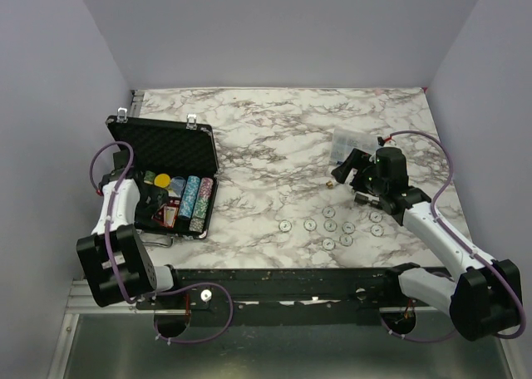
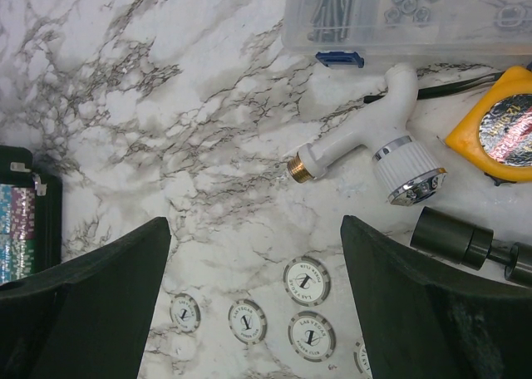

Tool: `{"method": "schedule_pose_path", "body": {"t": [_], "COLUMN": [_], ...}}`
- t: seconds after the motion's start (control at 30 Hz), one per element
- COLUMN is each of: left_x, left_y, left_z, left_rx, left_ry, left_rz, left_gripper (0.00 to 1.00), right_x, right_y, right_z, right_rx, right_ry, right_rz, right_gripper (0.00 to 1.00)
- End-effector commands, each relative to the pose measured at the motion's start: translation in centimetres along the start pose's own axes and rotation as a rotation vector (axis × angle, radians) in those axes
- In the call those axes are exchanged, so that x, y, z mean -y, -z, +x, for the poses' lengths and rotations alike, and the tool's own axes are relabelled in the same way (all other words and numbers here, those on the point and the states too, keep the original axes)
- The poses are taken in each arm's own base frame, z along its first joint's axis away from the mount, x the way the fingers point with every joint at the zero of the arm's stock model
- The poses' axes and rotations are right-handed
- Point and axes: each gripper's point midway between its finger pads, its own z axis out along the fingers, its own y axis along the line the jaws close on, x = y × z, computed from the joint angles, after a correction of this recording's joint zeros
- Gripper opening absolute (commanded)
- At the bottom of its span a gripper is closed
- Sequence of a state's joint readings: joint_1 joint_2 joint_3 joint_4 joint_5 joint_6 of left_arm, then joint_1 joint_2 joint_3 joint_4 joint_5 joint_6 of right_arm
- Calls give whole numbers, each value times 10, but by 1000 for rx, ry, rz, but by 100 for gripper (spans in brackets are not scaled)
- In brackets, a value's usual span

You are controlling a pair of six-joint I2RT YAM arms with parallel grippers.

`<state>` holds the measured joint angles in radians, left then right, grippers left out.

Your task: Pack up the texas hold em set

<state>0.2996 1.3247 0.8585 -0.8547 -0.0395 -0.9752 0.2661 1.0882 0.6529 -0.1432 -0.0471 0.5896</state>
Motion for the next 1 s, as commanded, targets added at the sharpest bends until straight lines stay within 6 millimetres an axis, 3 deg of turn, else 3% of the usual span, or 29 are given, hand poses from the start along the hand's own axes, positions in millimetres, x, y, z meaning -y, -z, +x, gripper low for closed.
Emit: {"method": "schedule_pose_path", "body": {"t": [0.0, 0.27, 0.53, 0.7, 0.77, 0.97], "left_x": [21, 20, -8, -14, -12, -11], "left_y": [4, -3, -2, -3, -5, -6], "left_z": [-13, -10, -10, -11, -9, -9], "left_rx": [6, -37, 20, 28, 11, 4], "left_ry": [157, 198, 247, 255, 258, 248], "left_rz": [115, 91, -6, -25, -24, -19], "left_gripper": [24, 24, 29, 32, 36, 63], "right_x": [-3, -3, -4, -5, -6, -5], "right_y": [-1, -2, -2, -2, -2, -1], "right_z": [-6, -6, -5, -5, -5, -4], "right_rx": [15, 18, 14, 14, 15, 15], "right_ry": [16, 12, 12, 10, 11, 10], "right_rz": [-6, -7, -12, -21, -24, -20], "right_gripper": [86, 86, 86, 86, 86, 86]}}
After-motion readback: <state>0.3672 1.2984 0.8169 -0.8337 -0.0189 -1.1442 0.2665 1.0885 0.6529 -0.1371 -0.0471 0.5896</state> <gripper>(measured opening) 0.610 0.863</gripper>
